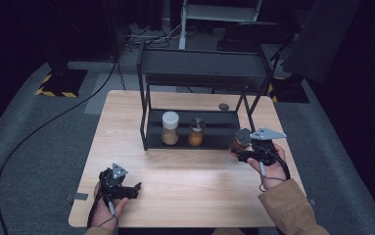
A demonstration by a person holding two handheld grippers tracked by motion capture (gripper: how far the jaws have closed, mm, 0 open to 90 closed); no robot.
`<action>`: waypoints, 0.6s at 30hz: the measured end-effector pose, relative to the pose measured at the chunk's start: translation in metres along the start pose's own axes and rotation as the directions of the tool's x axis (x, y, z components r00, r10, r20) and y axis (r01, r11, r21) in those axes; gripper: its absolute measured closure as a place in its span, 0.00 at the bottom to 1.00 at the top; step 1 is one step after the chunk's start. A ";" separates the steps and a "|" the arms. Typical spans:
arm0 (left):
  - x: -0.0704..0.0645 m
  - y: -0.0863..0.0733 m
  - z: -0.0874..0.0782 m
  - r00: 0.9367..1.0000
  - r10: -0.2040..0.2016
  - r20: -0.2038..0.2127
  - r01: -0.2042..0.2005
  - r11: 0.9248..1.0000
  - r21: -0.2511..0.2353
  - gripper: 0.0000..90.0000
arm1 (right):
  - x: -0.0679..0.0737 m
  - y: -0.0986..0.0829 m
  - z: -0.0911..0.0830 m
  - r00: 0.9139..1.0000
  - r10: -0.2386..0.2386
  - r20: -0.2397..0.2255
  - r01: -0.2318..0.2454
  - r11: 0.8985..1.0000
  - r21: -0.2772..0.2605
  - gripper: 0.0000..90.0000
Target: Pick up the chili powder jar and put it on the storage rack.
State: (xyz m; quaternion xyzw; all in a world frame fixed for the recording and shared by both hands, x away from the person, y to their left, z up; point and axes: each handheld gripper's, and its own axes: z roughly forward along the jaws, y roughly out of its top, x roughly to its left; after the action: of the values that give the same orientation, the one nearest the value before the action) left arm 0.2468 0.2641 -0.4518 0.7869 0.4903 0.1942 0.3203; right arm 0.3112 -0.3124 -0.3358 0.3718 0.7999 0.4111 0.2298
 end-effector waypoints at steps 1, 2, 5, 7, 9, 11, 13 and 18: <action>0.000 0.000 0.000 1.000 0.000 0.000 0.000 1.000 0.000 0.00 | -0.001 0.002 0.001 1.000 0.000 0.000 0.000 1.000 -0.002 0.35; 0.000 0.000 0.000 1.000 0.000 0.000 0.000 1.000 0.000 0.00 | -0.001 0.004 0.002 1.000 0.000 0.002 0.000 1.000 -0.002 0.35; 0.000 0.000 0.000 1.000 0.001 0.000 -0.001 1.000 0.001 0.00 | -0.002 0.011 0.005 1.000 -0.008 0.007 0.008 1.000 0.002 0.35; 0.000 0.000 0.000 1.000 0.001 0.000 -0.001 1.000 0.000 0.00 | -0.002 0.014 0.008 1.000 -0.009 0.009 0.009 1.000 0.000 0.35; 0.000 0.000 0.000 1.000 0.001 0.000 -0.001 1.000 0.001 0.00 | -0.003 0.017 0.011 1.000 -0.006 0.009 0.006 1.000 -0.001 0.35; 0.000 0.000 0.000 1.000 0.001 0.000 -0.001 1.000 0.000 0.00 | -0.004 0.020 0.014 1.000 -0.003 0.010 0.004 1.000 -0.002 0.35; 0.000 0.000 0.000 1.000 0.001 -0.001 -0.001 1.000 0.001 0.00 | -0.006 0.022 0.017 1.000 0.001 0.011 -0.001 1.000 -0.003 0.35; 0.000 0.000 0.000 1.000 0.000 0.000 0.000 1.000 0.000 0.00 | -0.008 0.025 0.027 1.000 0.004 0.015 -0.004 1.000 -0.001 0.35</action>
State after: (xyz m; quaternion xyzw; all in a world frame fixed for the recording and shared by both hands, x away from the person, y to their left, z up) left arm 0.2468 0.2641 -0.4518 0.7870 0.4903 0.1941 0.3202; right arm 0.3448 -0.2959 -0.3295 0.3765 0.7971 0.4093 0.2354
